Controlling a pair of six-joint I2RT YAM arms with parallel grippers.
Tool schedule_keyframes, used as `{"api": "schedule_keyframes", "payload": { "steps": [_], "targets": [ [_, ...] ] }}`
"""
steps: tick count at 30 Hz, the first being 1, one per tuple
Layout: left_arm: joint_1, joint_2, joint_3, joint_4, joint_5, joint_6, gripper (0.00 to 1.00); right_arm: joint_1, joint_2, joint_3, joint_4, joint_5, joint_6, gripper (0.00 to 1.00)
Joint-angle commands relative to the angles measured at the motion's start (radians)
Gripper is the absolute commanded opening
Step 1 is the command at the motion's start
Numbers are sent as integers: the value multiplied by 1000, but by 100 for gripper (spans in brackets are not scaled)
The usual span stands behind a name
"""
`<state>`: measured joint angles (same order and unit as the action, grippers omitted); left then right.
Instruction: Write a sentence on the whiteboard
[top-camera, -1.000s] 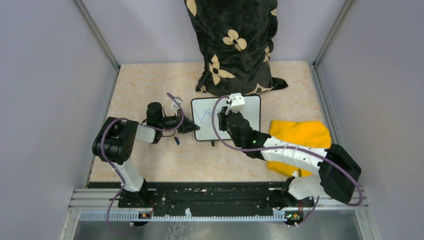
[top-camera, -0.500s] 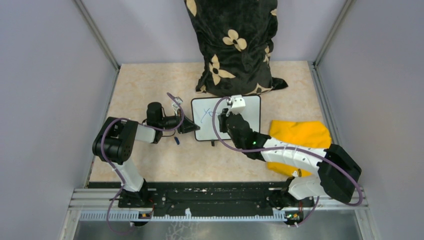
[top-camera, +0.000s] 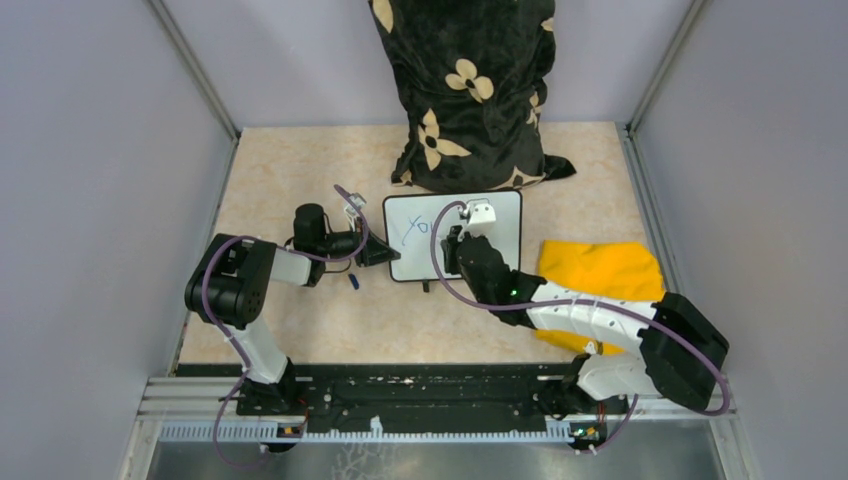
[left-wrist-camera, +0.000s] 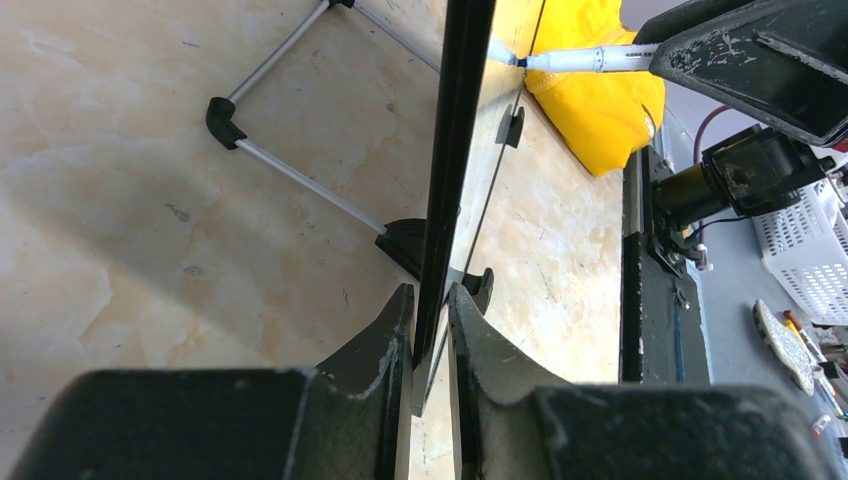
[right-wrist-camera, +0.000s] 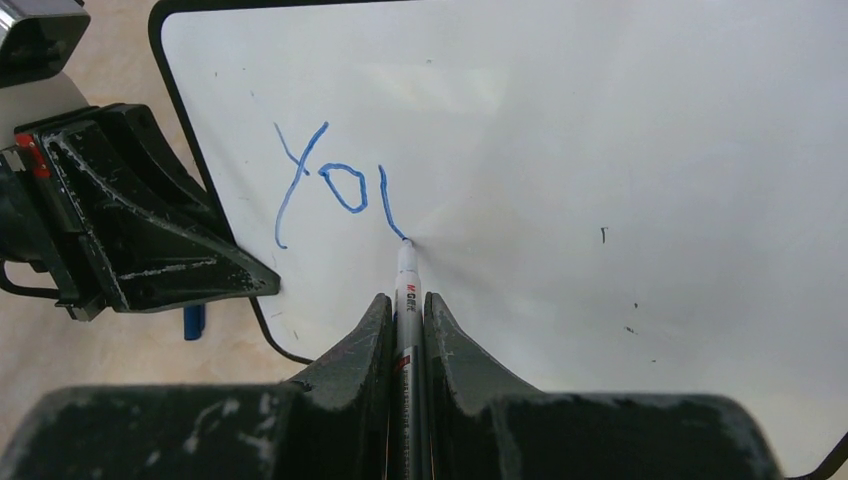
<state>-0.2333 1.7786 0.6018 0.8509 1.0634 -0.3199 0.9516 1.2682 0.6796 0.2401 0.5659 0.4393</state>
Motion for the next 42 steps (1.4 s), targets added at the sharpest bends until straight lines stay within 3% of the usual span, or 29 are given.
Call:
{"api": "schedule_keyframes", "payload": {
  "steps": [1, 42],
  "targets": [
    [-9, 10, 8, -26, -7, 24, 21, -10, -38, -9, -11, 59, -10, 0],
    [-18, 9, 12, -53, -12, 42, 21, -43, -2, 97, 24, 53, -105, 0]
  ]
}}
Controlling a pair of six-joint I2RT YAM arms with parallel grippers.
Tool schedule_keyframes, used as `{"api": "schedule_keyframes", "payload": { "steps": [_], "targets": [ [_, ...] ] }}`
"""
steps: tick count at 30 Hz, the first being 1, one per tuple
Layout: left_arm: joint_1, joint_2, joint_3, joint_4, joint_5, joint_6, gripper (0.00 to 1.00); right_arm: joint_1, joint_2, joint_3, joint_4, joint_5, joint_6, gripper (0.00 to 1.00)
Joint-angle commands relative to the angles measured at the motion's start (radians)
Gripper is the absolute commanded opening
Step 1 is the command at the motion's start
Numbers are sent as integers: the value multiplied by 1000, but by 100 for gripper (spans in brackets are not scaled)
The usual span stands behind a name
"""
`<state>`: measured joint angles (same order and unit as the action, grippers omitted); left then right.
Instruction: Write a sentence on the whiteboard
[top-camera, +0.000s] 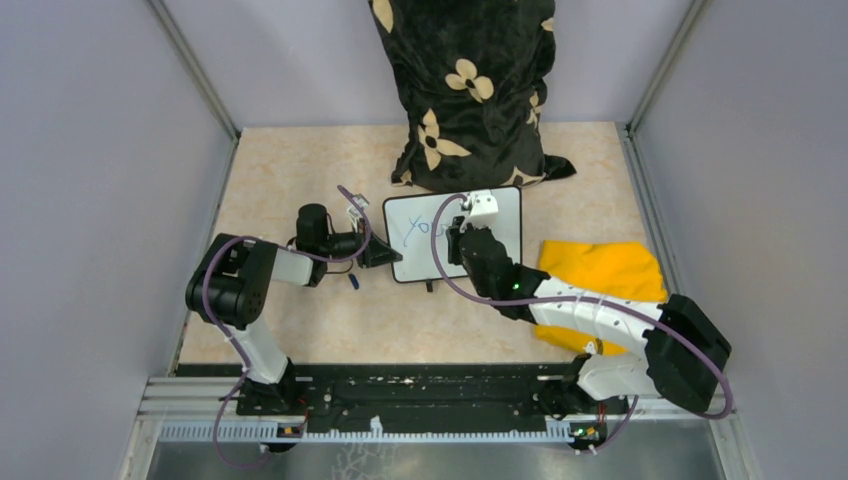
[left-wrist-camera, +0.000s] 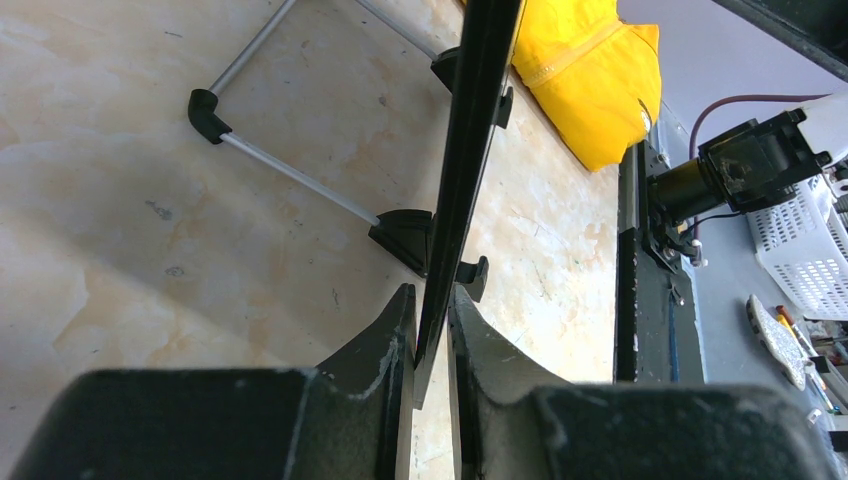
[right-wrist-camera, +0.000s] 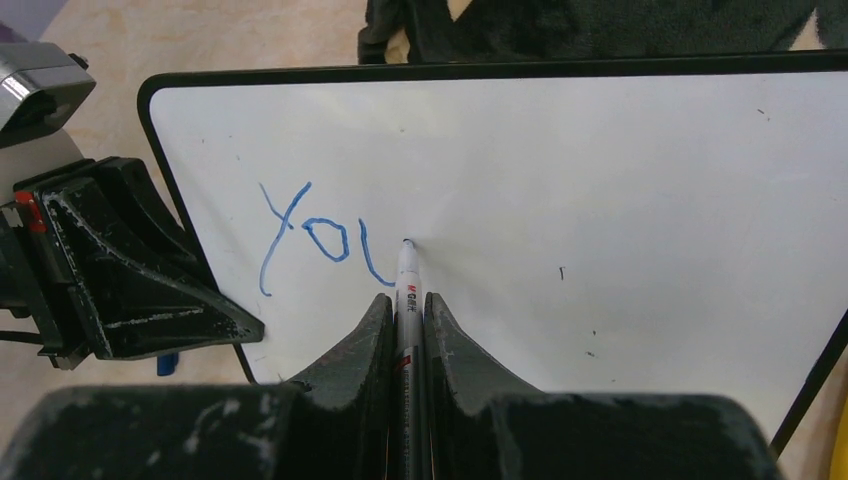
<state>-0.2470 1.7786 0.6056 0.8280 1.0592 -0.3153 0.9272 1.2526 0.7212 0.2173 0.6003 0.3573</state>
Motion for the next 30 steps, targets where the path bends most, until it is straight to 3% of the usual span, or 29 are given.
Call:
{"api": "schedule_keyframes", "payload": {
  "steps": [1, 12, 21, 30],
  "targets": [
    [-5, 10, 9, -31, -8, 38, 21, -19, 15, 59, 48, 17, -24, 0],
    [-5, 10, 11, -33, -8, 39, 21, -21, 16, 65, 43, 10, -26, 0],
    [-5, 10, 10, -36, -8, 42, 22, -21, -153, 21, 22, -105, 0, 0],
    [-5, 10, 13, -41, -10, 45, 22, -31, -242, -43, -42, 25, -40, 0]
  ]
}}
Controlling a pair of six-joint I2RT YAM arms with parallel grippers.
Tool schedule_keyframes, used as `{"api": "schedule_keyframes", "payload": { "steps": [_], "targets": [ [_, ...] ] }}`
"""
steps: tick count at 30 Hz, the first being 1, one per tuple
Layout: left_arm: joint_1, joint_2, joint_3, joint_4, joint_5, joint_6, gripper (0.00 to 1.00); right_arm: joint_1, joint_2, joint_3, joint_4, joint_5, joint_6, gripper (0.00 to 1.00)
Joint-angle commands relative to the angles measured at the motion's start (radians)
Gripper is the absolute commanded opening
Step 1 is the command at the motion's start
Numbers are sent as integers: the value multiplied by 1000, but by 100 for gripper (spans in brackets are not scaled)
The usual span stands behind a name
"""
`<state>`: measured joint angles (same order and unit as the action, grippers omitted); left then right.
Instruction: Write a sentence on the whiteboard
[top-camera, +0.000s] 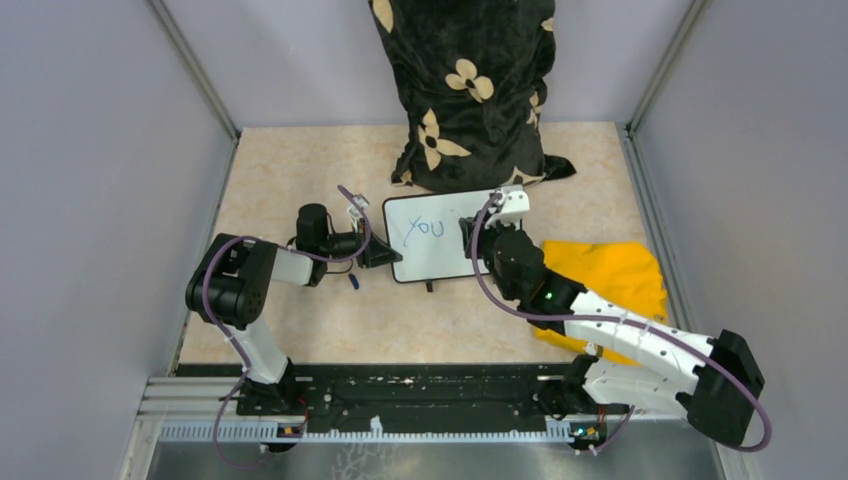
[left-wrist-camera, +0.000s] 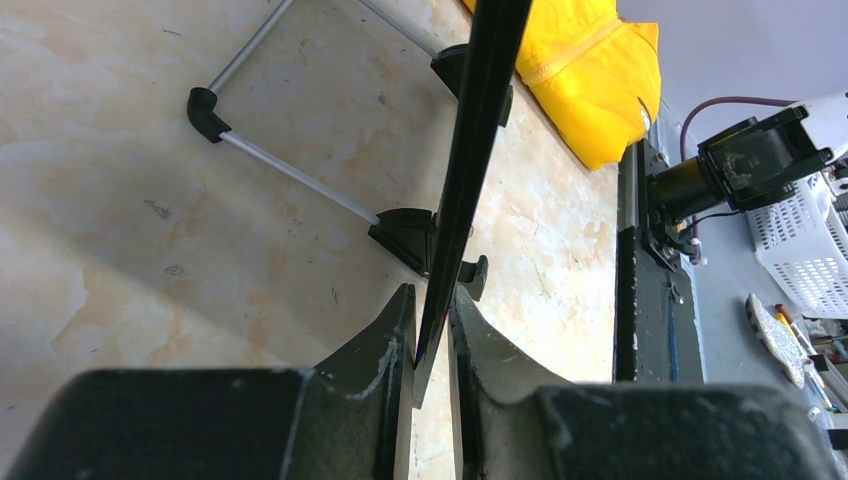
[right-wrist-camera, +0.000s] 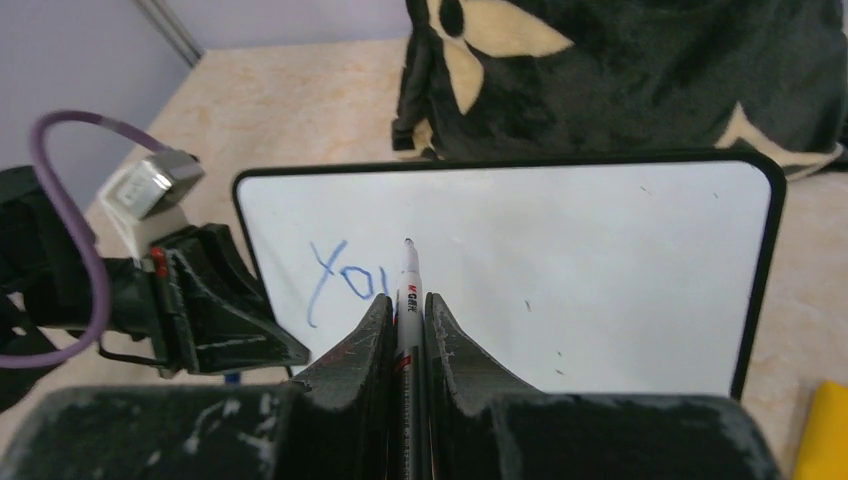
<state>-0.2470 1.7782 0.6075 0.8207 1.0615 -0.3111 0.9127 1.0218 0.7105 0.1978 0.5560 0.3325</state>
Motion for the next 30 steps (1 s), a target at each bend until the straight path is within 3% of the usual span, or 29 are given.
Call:
{"api": "schedule_keyframes", "payload": {
  "steps": [1, 30],
  "targets": [
    [-5, 10, 10, -34, -12, 41, 22, -20, -11, -40, -20, 75, -10, 0],
    [-5, 16, 19, -70, -17, 61, 22, -52, 120, -18, 141, 64, 44, 0]
  ]
}}
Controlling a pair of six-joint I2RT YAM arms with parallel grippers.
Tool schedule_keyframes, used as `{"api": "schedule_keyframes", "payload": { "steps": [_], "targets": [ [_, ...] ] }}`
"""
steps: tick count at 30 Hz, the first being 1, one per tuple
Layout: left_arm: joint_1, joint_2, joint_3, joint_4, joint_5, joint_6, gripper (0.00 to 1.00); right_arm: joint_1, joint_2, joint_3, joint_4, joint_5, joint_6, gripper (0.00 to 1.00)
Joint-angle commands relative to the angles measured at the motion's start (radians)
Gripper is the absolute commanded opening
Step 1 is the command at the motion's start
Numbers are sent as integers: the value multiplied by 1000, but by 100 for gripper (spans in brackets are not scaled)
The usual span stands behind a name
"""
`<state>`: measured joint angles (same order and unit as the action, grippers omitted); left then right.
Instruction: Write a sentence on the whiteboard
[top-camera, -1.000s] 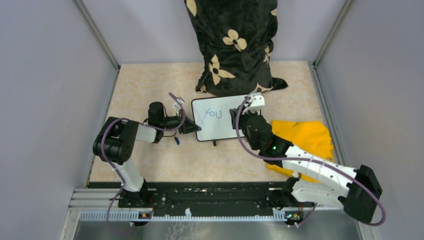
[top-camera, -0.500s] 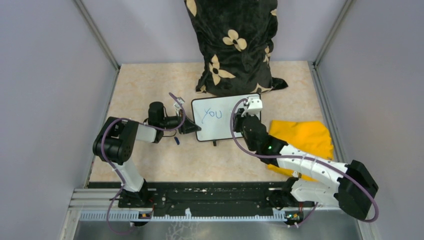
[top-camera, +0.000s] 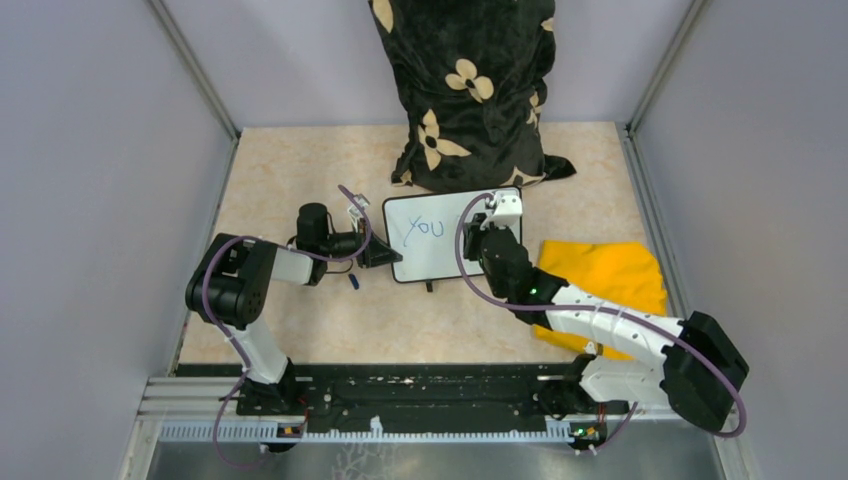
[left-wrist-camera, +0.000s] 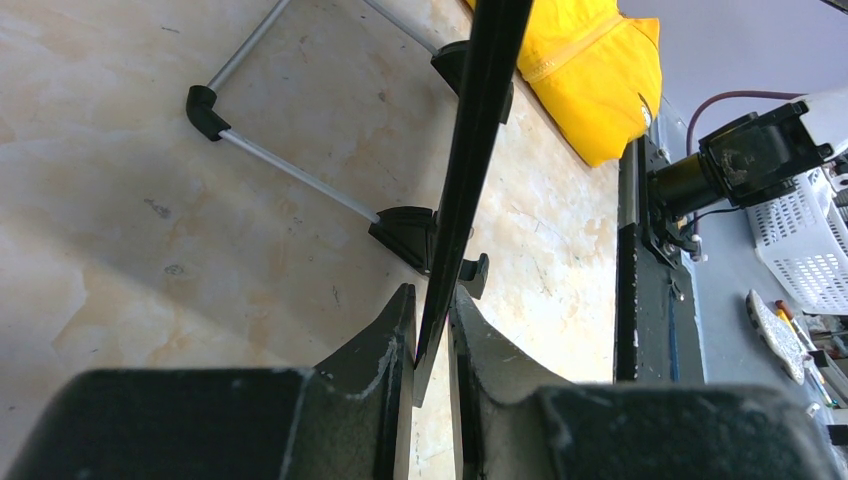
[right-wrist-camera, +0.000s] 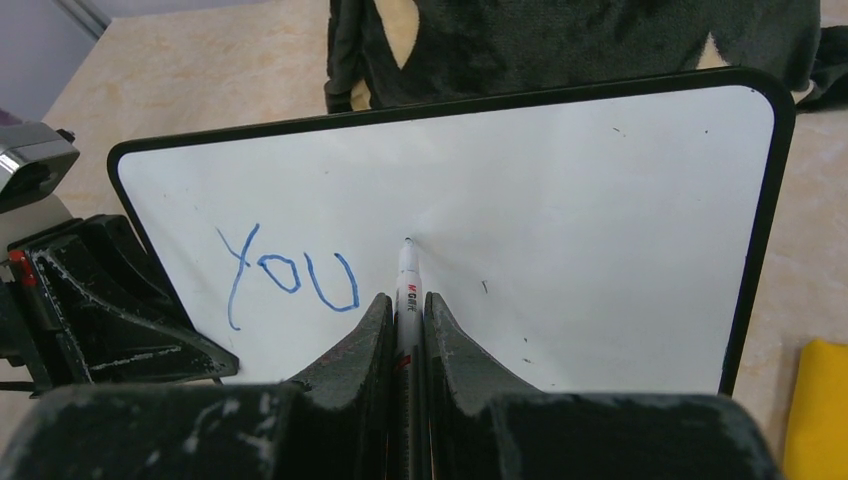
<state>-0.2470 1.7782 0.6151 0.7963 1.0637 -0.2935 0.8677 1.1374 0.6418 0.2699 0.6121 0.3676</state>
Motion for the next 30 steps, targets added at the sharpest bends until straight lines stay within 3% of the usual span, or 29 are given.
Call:
{"api": "schedule_keyframes", "payload": {
  "steps": [1, 30],
  "targets": [
    [-5, 16, 11, -46, -19, 44, 22, -7, 7, 51, 69, 9, 8, 0],
    [-5, 13, 14, -48, -19, 44, 23, -13, 69, 57, 4, -52, 36, 0]
  ]
}}
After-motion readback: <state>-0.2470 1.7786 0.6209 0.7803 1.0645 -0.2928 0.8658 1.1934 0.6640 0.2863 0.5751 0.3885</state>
